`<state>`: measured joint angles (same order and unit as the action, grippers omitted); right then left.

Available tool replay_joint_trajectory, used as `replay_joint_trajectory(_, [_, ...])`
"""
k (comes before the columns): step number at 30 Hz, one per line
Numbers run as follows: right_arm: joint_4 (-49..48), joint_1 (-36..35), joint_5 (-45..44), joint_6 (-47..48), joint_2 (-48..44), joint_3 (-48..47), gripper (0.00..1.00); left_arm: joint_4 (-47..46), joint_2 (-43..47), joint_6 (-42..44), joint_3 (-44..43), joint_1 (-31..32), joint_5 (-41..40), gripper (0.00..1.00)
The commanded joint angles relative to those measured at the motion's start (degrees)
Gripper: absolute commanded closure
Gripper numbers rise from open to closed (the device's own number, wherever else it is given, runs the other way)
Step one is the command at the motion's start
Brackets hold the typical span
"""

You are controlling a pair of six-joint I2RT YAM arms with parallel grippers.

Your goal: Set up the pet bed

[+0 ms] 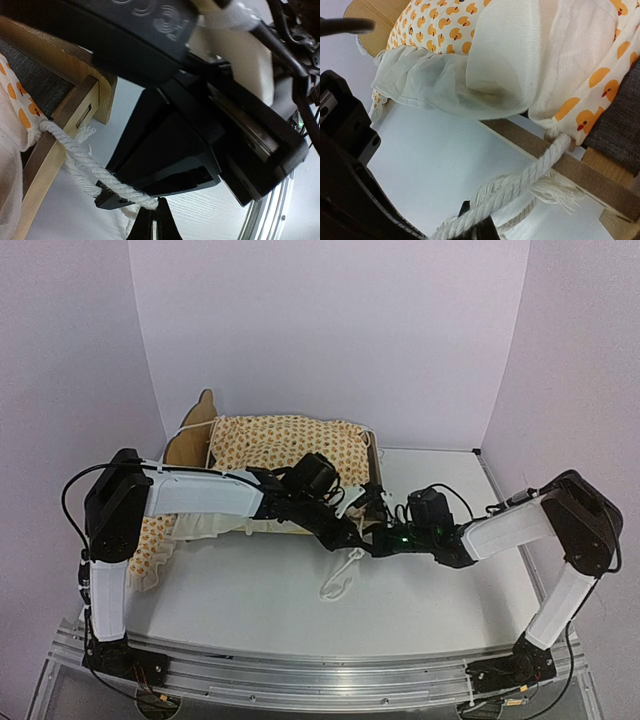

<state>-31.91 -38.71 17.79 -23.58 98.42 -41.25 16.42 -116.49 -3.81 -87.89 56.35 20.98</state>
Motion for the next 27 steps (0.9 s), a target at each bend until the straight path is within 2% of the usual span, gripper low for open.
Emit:
replay_joint_trajectory(1, [-4.6,1.6,7.2,1.3,3.8,-3.5,1.00,-1.9,2.8,5.7,0.6,-0.4,8.6,1.00])
replay_joint_trajectory(7, [-6.1,1.8,17.1,5.9,8.3,-7.1,1.00,-2.7,2.2,9.1,0.2,-1.7,12.2,1.00])
replay_joint_trajectory(11, [-8.0,1.8,19.2,8.1,8.7,-7.3,1.00,-2.3,2.3,11.1,-0.7,-1.8,14.6,1.00])
replay_joint_trajectory(13, [-8.0,1.8,18.2,8.1,9.4,-8.0,1.00,-1.1,1.4,12.3,-1.8,-1.8,16.2,0.97])
replay_joint_trajectory(18, [-8.3,1.9,15.3,6.7,13.4,-9.0,1.00,5.3,-1.1,20.8,-5.6,-2.0,14.9,0.80])
replay_joint_trajectory(21, [-9.8,1.9,14.2,6.4,15.2,-9.3,1.00,11.0,-1.8,28.9,-7.6,-2.0,12.9,0.64])
replay_joint_trajectory(27, [-11.4,2.0,14.0,5.9,16.3,-10.1,1.00,22.8,0.2,46.4,-12.0,-2.0,9.5,0.40])
